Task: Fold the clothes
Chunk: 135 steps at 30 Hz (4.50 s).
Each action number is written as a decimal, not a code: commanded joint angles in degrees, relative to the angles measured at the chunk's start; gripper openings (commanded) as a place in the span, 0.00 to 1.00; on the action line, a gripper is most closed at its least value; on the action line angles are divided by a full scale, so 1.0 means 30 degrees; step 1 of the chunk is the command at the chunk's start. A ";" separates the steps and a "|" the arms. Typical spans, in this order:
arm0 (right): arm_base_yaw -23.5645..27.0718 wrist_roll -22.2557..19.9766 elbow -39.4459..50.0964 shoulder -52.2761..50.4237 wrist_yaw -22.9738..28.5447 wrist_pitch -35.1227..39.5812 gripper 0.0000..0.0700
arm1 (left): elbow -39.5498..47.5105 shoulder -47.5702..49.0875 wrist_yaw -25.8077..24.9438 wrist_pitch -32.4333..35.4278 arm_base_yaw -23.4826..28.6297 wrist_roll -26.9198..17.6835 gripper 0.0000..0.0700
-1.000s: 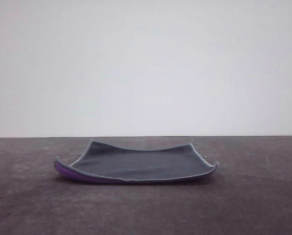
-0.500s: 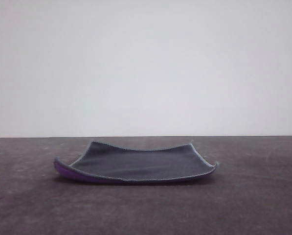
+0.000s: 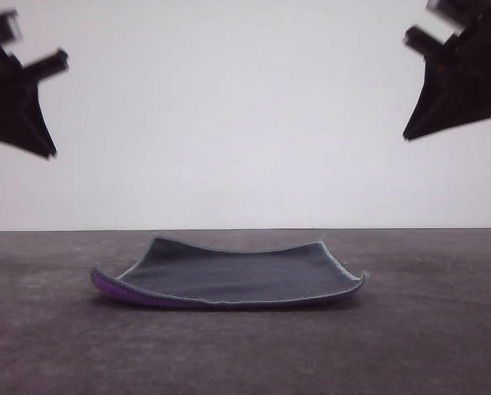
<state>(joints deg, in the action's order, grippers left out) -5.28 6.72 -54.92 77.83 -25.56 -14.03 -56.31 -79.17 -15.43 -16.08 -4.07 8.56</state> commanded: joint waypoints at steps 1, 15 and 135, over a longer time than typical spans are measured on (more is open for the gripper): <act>-0.0065 -0.0232 -0.0248 0.0596 -0.0036 -0.0092 0.01 | -0.0430 -0.0615 -0.0699 -0.0025 -0.0189 -0.0236 0.02; -0.0072 -0.0256 -0.0250 0.1550 -0.0206 -0.0819 0.19 | -0.0430 -0.1334 -0.1435 -0.0441 -0.0621 -0.0621 0.08; -0.1675 -0.6998 -0.8634 1.4118 -1.2823 -0.9160 0.00 | -0.9209 -1.3654 -1.2637 -1.1575 -0.1612 -0.8442 0.00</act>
<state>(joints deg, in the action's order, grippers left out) -10.28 -11.38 -79.94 119.81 -63.41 -40.95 -82.65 -119.26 -52.26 -50.21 -8.86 -13.96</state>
